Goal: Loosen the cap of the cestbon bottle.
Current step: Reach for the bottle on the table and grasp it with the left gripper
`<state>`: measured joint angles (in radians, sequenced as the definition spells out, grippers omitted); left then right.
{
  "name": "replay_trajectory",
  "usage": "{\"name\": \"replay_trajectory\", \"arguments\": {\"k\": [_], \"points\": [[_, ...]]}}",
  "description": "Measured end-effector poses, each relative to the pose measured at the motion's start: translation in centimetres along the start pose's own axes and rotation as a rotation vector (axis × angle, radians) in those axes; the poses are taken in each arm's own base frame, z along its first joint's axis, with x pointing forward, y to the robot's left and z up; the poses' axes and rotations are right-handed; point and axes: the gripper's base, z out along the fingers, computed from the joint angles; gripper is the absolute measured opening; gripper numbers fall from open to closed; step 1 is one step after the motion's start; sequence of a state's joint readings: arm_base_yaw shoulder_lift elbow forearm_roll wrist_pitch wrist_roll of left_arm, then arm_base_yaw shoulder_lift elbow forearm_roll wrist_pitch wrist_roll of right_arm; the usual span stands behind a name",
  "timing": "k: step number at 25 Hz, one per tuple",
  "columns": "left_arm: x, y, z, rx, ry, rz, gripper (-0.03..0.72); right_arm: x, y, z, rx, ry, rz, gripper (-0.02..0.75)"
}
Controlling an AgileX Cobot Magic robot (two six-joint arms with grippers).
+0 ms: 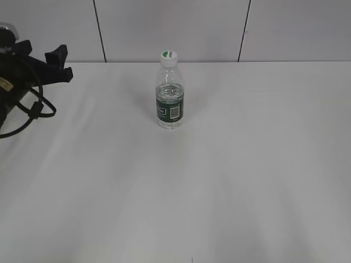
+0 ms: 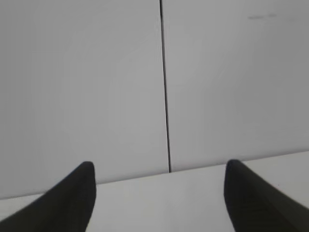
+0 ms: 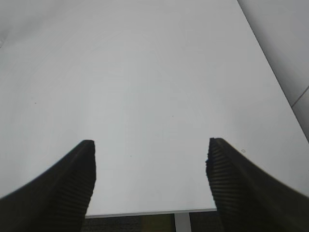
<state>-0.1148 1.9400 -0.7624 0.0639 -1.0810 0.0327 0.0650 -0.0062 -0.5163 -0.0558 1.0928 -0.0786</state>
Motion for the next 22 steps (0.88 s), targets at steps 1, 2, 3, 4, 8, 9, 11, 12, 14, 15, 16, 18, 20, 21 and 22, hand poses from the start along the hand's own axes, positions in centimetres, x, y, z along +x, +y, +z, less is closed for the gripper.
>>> {"name": "replay_trajectory", "arguments": {"k": [1, 2, 3, 4, 8, 9, 11, 12, 14, 15, 16, 18, 20, 21, 22], "points": [[0.7, -0.1, -0.1, 0.003, -0.003, -0.003, 0.500, 0.0, 0.0, 0.0, 0.000, 0.000, 0.000, 0.548], [1.4, -0.1, -0.1, 0.005, -0.005, -0.004, 0.500, 0.0, 0.0, 0.0, 0.000, 0.000, 0.000, 0.548], [2.0, -0.2, -0.1, 0.007, -0.005, -0.005, 0.500, 0.0, 0.0, 0.0, 0.000, 0.000, 0.000, 0.548], [2.5, -0.3, -0.1, 0.010, -0.001, -0.006, 0.499, 0.0, 0.0, 0.0, 0.000, 0.000, 0.000, 0.548], [4.2, -0.4, -0.3, 0.016, 0.039, -0.011, 0.499, 0.0, 0.0, 0.0, 0.000, 0.000, 0.000, 0.548], [4.4, -0.4, -0.5, 0.016, 0.047, -0.011, 0.499, 0.0, 0.0, 0.0, 0.000, 0.000, 0.000, 0.548], [4.7, -0.5, -0.8, 0.018, 0.058, -0.013, 0.499, 0.0, 0.0, 0.0, 0.000, 0.000, 0.000, 0.548], [4.7, -0.5, -0.8, 0.024, 0.060, -0.011, 0.499, 0.0, 0.0, 0.0, 0.000, 0.000, 0.000, 0.548], [4.8, -0.9, -0.9, 0.066, 0.061, 0.004, 0.499, 0.0, 0.0, 0.0, 0.000, 0.000, 0.000, 0.548], [4.8, -1.2, -1.0, 0.113, 0.060, 0.021, 0.499, 0.0, 0.0, 0.0, 0.000, 0.000, 0.000, 0.548], [4.8, -1.6, -1.0, 0.173, 0.056, 0.044, 0.499, 0.0, 0.0, 0.0, 0.000, 0.000, 0.000, 0.548], [4.9, -2.2, -1.3, 0.290, 0.052, 0.084, 0.498, 0.0, 0.0, 0.0, 0.000, 0.000, 0.000, 0.548], [5.0, -2.4, -1.6, 0.375, 0.057, 0.086, 0.498, 0.0, 0.0, 0.0, 0.000, 0.000, 0.000, 0.548], [5.0, -2.4, -1.6, 0.409, 0.057, 0.082, 0.498, 0.0, 0.0, 0.0, 0.000, 0.000, 0.000, 0.548], [5.0, -2.3, -1.6, 0.438, 0.060, 0.071, 0.498, 0.0, 0.0, 0.0, 0.000, 0.000, 0.000, 0.548]]}}
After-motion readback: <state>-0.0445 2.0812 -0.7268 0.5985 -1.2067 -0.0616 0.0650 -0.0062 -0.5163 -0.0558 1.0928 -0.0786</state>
